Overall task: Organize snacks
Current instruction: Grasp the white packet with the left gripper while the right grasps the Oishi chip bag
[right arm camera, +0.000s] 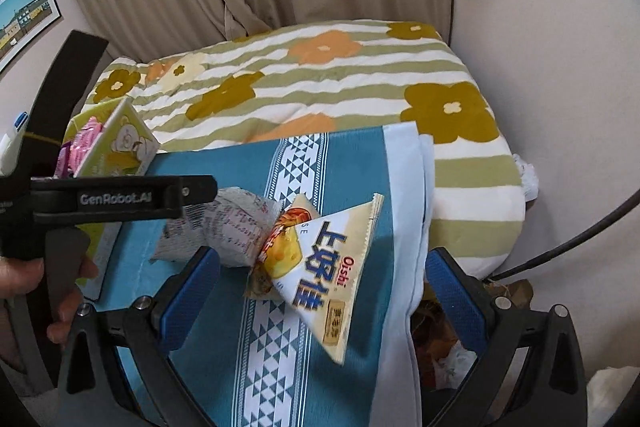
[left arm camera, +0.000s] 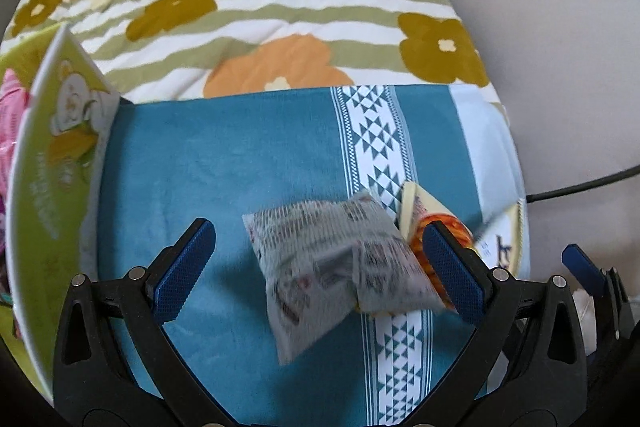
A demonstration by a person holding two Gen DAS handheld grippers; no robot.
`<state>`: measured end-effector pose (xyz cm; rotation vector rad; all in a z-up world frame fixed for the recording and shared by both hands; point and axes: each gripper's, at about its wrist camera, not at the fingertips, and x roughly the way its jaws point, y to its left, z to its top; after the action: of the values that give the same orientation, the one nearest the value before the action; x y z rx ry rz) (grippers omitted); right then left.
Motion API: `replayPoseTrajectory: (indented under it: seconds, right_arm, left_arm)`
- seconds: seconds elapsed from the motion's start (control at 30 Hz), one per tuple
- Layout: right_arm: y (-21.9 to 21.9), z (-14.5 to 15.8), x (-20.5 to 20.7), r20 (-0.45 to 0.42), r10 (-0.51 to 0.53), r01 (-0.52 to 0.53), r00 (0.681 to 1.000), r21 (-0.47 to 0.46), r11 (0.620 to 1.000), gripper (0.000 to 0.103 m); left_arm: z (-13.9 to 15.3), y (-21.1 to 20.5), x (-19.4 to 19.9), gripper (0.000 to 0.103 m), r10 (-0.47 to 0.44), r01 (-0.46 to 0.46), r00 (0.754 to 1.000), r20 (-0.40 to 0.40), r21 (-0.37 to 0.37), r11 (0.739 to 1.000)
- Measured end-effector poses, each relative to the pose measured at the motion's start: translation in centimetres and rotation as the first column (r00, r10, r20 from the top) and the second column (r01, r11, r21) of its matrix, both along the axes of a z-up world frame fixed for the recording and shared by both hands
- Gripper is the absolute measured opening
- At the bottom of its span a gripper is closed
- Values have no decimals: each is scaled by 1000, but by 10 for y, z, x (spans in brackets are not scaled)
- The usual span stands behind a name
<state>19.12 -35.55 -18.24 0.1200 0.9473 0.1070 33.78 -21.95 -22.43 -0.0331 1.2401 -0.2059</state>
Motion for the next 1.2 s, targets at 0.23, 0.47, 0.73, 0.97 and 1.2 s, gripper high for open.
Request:
replayPoseTrajectory:
  seconds: [0.23, 0.47, 0.73, 0.97, 1.2]
  right_arm:
    - [5, -20, 20, -48, 14, -15, 999, -19, 1000, 103]
    - [13, -39, 25, -92, 48, -50, 995, -28, 998, 102]
    - [14, -51, 26, -109, 83, -87, 991, -31, 996, 102]
    - [13, -55, 37, -115, 94, -97, 989, -20, 995, 102]
    - [16, -65, 44, -130, 93, -99, 987, -39, 994, 99]
  left_arm:
    - [-34, -1, 4, 102, 0, -1, 997, -83, -6, 1000]
    - [-55, 8, -2, 102, -16, 17, 991, -136, 8, 1000]
    - [-65, 29, -10, 76, -17, 10, 990, -140, -51, 999]
    - [-56, 34, -21, 69, -31, 24, 994, -104, -67, 997]
    - [-49, 37, -31, 69, -40, 36, 997, -71, -60, 998]
